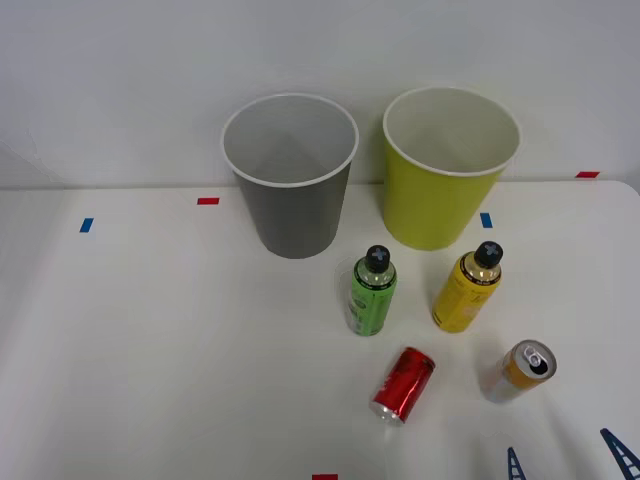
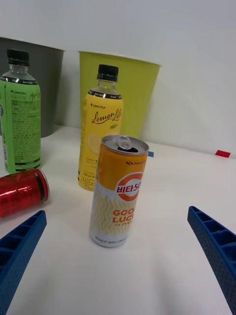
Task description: Put cans in the gray bin, plastic bottles in the light green bin
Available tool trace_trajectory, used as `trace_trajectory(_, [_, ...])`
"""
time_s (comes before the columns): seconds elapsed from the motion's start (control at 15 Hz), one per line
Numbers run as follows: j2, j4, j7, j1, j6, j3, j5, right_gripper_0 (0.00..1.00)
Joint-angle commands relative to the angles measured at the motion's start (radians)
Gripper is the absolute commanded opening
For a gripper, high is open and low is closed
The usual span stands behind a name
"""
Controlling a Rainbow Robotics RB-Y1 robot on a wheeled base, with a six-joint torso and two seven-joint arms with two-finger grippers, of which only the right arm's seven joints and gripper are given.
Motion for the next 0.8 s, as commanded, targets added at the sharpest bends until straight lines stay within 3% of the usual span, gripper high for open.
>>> trace_trajectory(0.07, [-0.006, -0.001, -0.002, -0.011, 0.008, 0.028, -0.034, 1.0])
trace_trajectory(0.8, [0.014, 0.001, -0.024, -0.085, 0.063, 0.04, -0.095, 1.0])
